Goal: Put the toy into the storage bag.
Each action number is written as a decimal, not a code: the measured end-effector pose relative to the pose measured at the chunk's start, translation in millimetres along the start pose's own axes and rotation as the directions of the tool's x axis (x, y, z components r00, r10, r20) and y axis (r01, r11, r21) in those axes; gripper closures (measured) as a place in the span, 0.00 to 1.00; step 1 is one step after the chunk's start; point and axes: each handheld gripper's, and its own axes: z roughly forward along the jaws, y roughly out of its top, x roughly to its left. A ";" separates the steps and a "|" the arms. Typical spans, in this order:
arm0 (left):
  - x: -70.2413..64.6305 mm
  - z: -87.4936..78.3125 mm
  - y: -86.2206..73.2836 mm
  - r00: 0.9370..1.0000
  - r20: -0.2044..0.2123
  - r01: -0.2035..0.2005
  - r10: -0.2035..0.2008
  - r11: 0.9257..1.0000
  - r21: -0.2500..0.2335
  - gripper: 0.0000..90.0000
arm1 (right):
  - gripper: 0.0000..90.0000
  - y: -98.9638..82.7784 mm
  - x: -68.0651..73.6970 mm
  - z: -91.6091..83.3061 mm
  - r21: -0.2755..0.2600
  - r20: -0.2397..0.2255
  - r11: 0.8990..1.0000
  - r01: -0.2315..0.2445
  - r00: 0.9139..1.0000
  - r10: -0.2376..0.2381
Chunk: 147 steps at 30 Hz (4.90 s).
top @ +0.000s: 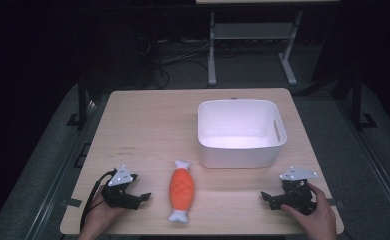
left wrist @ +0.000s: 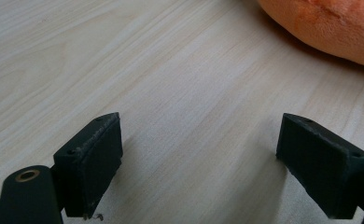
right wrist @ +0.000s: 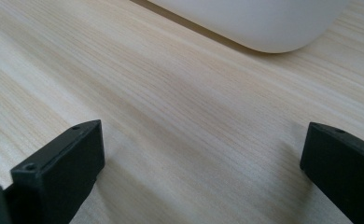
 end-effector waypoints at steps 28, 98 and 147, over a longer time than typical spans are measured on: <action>-6.4 14.1 40.5 0.998 0.067 0.009 -0.010 1.000 0.010 1.00 | 0.00 0.2 0.0 0.1 0.001 -0.001 1.000 -0.003 1.000 0.003; -26.0 93.2 129.8 0.969 0.208 -0.133 0.136 0.991 -0.026 0.99 | 0.00 0.2 0.0 0.1 0.001 -0.001 1.000 -0.004 1.000 0.004; -36.5 34.7 92.5 0.963 0.269 0.018 -0.004 0.999 -0.049 0.23 | 0.00 0.2 0.1 0.1 0.002 -0.001 1.000 -0.003 1.000 0.003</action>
